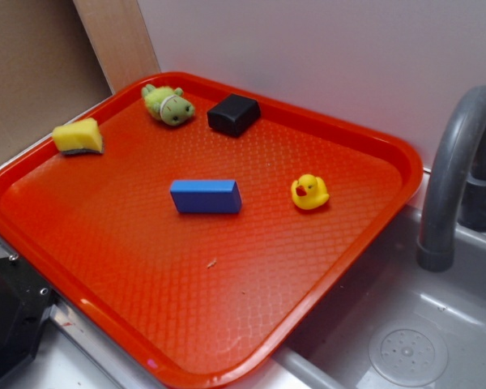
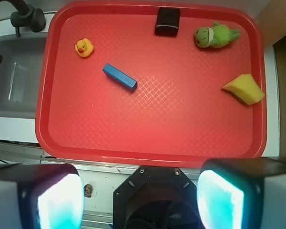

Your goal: Grab the blue block.

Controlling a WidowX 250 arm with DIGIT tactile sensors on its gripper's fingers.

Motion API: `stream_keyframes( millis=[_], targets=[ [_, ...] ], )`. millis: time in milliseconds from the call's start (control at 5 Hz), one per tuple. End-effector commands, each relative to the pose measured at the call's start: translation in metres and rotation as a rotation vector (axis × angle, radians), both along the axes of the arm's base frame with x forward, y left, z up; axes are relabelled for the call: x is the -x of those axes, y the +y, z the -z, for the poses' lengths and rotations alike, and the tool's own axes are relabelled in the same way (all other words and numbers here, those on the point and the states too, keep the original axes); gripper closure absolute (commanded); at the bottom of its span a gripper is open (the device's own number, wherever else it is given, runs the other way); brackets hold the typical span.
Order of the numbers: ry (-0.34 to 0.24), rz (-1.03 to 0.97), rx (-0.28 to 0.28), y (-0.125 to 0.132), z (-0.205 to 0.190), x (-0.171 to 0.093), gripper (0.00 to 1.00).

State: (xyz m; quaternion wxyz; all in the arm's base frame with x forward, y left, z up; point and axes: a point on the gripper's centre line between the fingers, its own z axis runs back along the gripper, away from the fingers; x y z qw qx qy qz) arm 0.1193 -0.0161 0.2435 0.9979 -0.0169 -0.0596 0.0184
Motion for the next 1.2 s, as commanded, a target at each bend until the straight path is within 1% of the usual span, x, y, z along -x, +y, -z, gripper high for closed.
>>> stream_keyframes(
  millis=[0, 200, 400, 600, 800, 1000],
  targets=[
    [0.0, 0.0, 0.0, 0.0, 0.0, 0.0, 0.0],
    [0.013, 0.097, 0.003, 0.001, 0.007, -0.022, 0.0],
    [0.017, 0.218, -0.103, 0.001, 0.01, -0.039, 0.0],
    [0.019, 0.323, -0.145, -0.002, 0.015, -0.052, 0.0],
    [0.03, 0.436, -0.177, 0.002, 0.048, -0.073, 0.0],
    [0.023, 0.459, -0.224, 0.003, 0.075, -0.095, 0.0]
  ],
)
